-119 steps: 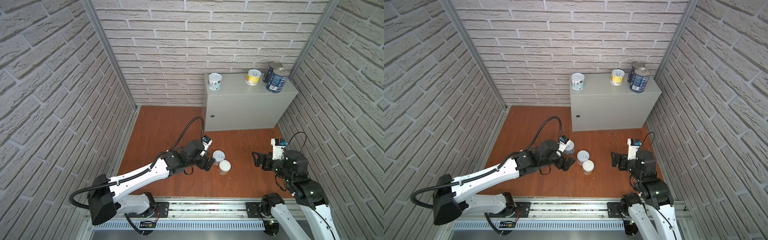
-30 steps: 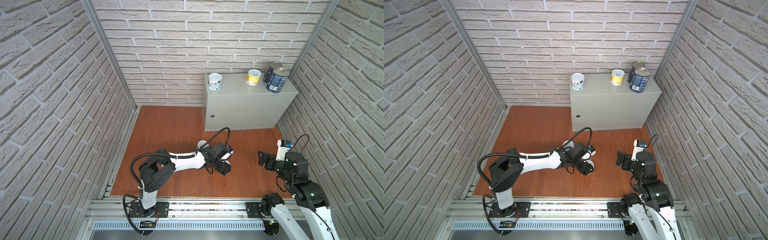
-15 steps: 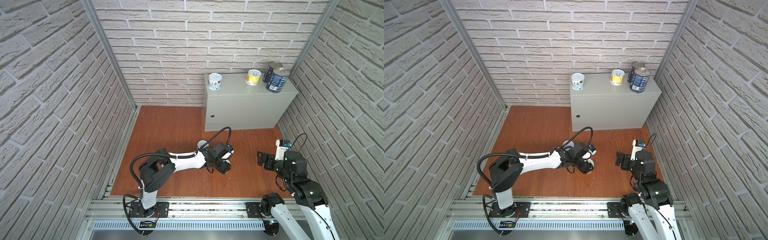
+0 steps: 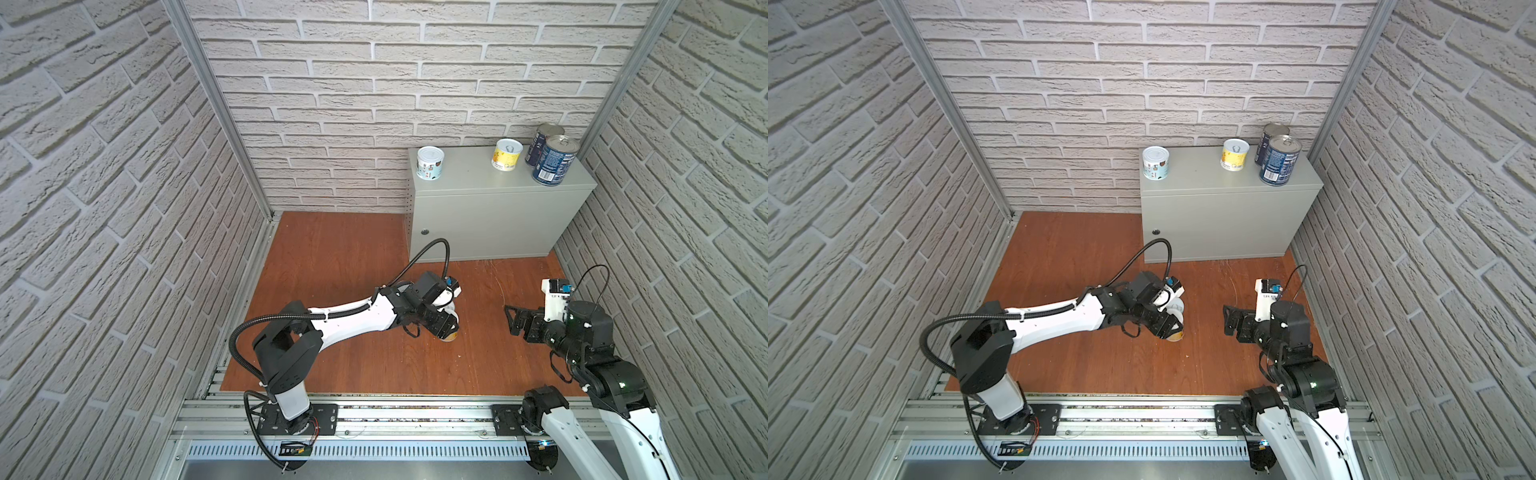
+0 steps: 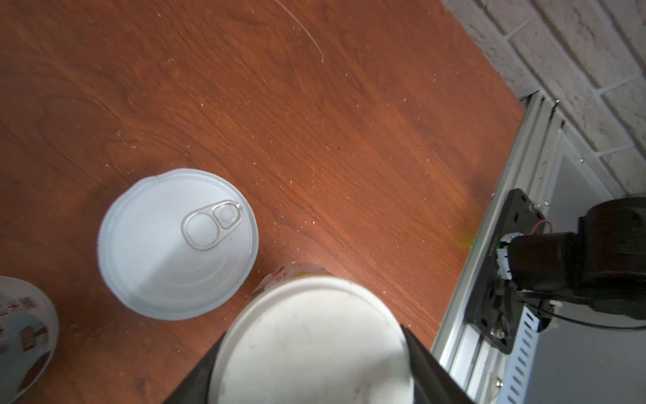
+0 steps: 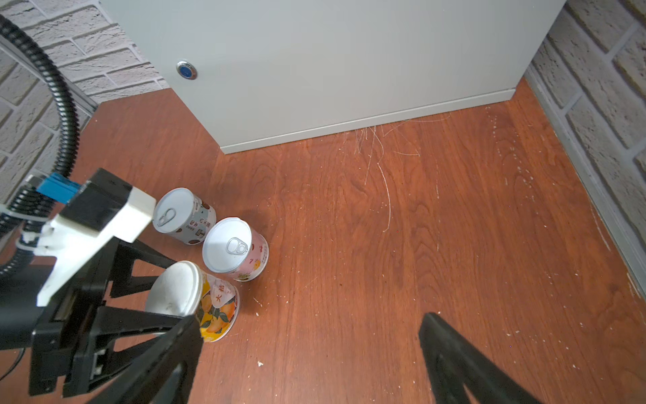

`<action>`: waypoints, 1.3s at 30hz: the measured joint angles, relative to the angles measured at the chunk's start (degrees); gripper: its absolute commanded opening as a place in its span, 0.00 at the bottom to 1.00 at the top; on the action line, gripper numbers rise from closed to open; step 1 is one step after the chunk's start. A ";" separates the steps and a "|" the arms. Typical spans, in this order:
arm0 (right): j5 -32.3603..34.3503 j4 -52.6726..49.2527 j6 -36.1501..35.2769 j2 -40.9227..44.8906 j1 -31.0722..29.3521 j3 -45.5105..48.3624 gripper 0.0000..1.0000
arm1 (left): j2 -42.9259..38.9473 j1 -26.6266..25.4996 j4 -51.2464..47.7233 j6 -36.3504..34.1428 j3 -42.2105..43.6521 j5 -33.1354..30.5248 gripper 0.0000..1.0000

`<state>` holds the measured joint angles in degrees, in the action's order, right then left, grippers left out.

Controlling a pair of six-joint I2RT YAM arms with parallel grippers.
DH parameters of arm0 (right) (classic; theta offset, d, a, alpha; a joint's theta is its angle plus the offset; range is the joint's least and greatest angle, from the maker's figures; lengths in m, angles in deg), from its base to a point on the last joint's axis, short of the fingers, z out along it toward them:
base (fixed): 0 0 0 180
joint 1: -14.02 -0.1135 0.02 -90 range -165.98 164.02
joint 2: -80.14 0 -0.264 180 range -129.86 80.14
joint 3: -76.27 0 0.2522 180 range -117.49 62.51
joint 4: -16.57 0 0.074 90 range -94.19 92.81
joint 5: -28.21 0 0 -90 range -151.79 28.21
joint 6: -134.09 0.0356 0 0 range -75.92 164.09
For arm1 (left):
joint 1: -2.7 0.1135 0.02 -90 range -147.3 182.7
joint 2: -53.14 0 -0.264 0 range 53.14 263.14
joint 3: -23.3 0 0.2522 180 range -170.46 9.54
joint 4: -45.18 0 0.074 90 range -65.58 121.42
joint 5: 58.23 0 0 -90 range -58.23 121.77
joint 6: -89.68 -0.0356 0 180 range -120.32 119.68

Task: Place and organize the canned foods onto the counter
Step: 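Lift the orange-labelled can with the left gripper while the right gripper reaches toward it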

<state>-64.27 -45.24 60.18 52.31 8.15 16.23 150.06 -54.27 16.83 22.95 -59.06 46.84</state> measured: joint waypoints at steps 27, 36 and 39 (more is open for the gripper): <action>-15.52 16.09 1.55 -13.00 -5.70 4.37 0.95 | -16.31 18.62 -2.43 2.32 6.99 3.32 0.50; -11.17 23.91 0.44 -20.83 -18.49 2.91 0.95 | -18.67 21.79 -4.92 2.97 7.45 5.53 0.50; -10.27 27.63 -0.87 -23.45 -22.51 2.91 0.95 | -19.96 22.64 -6.01 3.48 7.45 6.32 0.50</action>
<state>-74.55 -17.62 59.31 28.85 -14.37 19.14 130.11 -31.62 10.82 26.43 -51.60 53.15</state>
